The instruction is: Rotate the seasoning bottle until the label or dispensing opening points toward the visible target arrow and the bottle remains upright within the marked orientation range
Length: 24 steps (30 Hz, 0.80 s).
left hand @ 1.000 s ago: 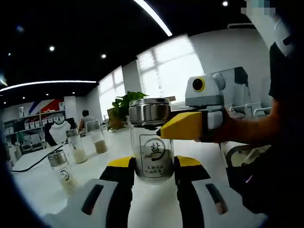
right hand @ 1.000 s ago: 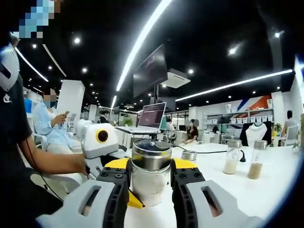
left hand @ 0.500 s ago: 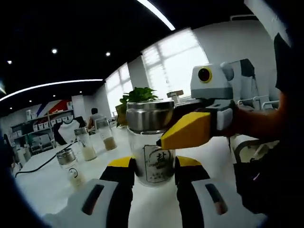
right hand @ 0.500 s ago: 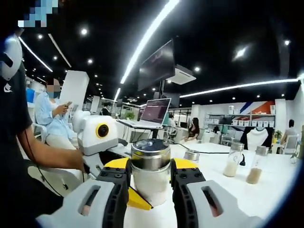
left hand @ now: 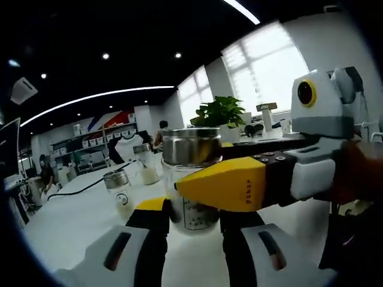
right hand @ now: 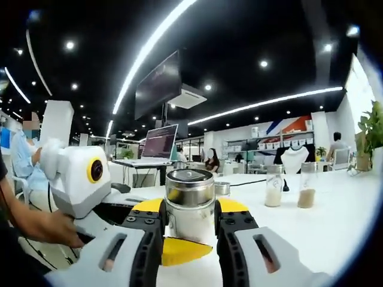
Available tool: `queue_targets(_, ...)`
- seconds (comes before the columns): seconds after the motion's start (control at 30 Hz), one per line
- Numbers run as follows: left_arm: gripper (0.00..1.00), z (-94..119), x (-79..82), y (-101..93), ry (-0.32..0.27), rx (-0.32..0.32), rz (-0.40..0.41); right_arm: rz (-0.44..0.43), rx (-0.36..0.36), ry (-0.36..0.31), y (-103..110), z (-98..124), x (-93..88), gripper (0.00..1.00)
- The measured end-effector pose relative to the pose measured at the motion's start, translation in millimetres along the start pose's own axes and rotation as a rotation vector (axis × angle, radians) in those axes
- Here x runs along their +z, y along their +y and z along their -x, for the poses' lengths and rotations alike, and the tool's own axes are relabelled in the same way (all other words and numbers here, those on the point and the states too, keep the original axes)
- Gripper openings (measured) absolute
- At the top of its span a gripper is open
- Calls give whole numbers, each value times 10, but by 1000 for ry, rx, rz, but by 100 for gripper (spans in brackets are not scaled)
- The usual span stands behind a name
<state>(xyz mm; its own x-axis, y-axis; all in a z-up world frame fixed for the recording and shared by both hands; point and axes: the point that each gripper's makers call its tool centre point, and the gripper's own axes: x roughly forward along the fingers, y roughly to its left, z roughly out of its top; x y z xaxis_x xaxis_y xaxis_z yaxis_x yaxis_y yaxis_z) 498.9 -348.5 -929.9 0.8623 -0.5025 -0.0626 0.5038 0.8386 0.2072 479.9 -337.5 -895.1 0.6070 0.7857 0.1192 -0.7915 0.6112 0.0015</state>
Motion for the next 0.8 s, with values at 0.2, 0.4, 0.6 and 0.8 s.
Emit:
queue_targets(0.2,35,-3,30,3,-31,18,19,15,-39,-7,-10,-17,25,30)
queue_targets(0.4,35,-3,18,-21,-40,-23,8,-24,-27,7,-47,-3,17,29)
queue_targets(0.6,35,45,90,-124,-74,-175,59,-118,111,-3,-32,108,72,29)
queue_targets(0.8,35,66,133,-187,-75,-247,66,-59,175,10,55,151,107,29)
